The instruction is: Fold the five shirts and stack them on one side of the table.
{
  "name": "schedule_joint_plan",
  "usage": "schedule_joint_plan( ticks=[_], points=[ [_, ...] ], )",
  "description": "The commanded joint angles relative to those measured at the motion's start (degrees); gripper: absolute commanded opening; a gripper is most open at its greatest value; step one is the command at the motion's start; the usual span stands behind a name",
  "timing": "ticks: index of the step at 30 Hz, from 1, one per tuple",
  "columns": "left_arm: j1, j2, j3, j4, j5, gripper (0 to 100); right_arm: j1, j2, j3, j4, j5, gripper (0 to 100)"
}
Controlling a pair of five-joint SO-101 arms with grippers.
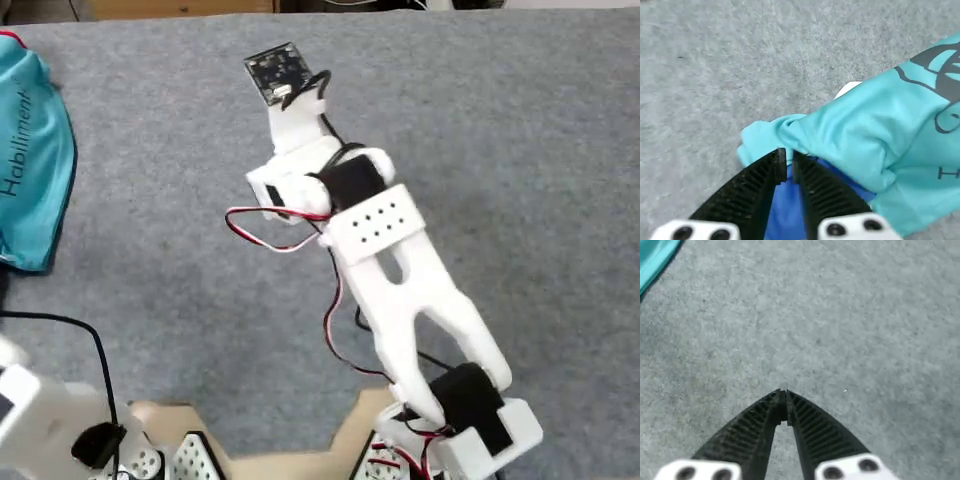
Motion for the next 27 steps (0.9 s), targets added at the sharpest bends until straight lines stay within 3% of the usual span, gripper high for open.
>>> schedule_joint_plan(
  ticks=[1, 8, 13, 16, 20, 27],
  points=[
    [2.29, 3.12, -3.16, -4.92, 0.35, 19, -1.71, 0.66, -2.95, -2.02, -0.26, 0.9],
    [4.66, 10.24, -5.80, -8.09, 0.53, 22, -3.12, 0.92, -2.86, -2.02, -0.26, 0.9],
    [4.48, 18.33, -11.96, -8.26, 5.63, 22, -2.95, 0.92, -2.86, -1.93, -0.18, 0.9],
    [4.48, 22.20, -16.53, -4.92, 5.80, 18, -2.95, 0.92, -2.86, -1.93, -0.35, 0.9],
    [4.48, 24.75, -23.47, 0.62, 5.98, 1, -2.95, 0.92, -2.68, -1.93, -0.35, 0.9],
    [6.07, 24.92, -34.90, 13.36, 6.07, 2, -2.95, 0.92, -2.59, -1.93, -0.35, 0.9]
  ],
)
